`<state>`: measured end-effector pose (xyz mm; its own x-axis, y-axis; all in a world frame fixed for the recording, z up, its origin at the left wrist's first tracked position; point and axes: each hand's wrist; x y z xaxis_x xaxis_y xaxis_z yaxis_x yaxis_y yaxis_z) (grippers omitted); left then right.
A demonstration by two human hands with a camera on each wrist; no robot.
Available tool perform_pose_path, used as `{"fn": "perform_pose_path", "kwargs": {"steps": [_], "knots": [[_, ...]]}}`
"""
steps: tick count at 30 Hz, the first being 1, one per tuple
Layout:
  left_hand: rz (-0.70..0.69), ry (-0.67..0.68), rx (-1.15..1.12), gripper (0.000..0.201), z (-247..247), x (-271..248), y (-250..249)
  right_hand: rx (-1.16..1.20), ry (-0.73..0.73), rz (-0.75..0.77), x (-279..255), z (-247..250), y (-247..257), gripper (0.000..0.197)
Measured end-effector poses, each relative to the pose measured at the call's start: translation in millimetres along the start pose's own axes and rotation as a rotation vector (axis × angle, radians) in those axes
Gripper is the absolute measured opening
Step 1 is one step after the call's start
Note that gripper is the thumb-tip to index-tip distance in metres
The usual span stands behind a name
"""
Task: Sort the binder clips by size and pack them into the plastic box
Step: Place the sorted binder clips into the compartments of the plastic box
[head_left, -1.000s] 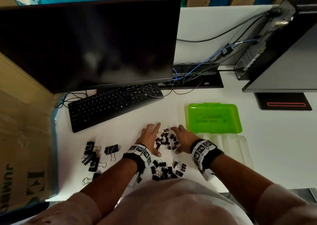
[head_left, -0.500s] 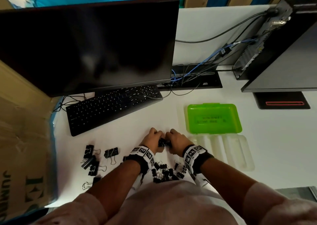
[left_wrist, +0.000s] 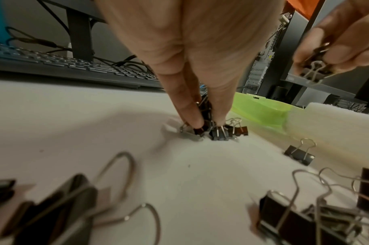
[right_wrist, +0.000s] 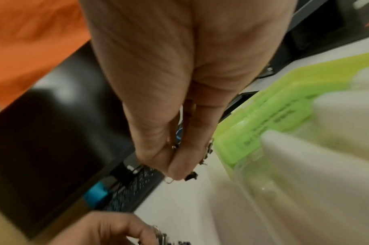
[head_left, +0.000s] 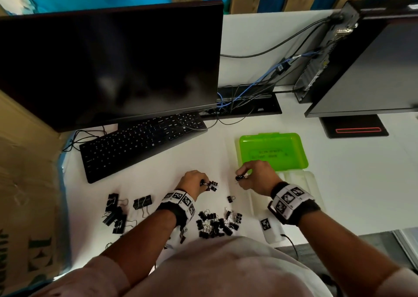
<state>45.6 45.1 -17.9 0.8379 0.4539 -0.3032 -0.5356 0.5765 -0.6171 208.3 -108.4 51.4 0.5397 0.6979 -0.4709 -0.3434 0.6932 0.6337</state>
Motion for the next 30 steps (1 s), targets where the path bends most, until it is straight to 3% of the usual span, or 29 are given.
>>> {"fn": "perform_pose_path", "kwargs": {"steps": [4,10,15,20,26,30], "knots": [[-0.040,-0.017,0.003,0.015,1.9,3.0,-13.3,0.179,-0.099,-0.144,-23.0,9.5,-25.4,0.017],[-0.213,0.016,-0.055,0.017,-12.4,8.2,-63.2,0.200,-0.145,-0.307,-42.0,-4.2,-41.8,0.018],[-0.339,0.111,-0.077,0.017,-41.7,7.1,-105.2,0.068,-0.133,-0.310,-50.2,-5.5,-40.5,0.030],[-0.315,0.178,-0.079,0.022,-61.1,8.4,-123.6,0.017,-0.194,-0.257,-64.6,3.2,-47.8,0.029],[-0.257,0.218,-0.078,0.048,-61.3,13.0,-122.4,-0.093,-0.193,-0.202,-70.1,8.9,-61.0,0.031],[-0.227,0.240,-0.131,0.076,-55.0,12.9,-115.8,-0.107,-0.194,-0.163,-64.4,8.2,-62.7,0.030]]}}
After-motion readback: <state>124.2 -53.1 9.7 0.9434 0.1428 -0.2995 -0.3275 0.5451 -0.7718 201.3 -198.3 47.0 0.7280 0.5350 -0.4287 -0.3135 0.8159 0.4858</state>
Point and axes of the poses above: each hand's wrist, its own x-axis towards the middle knuckle, its own z-axis out of the back of the hand, y = z × x, and after that the axes turned 3 degrees about -z, right-handed
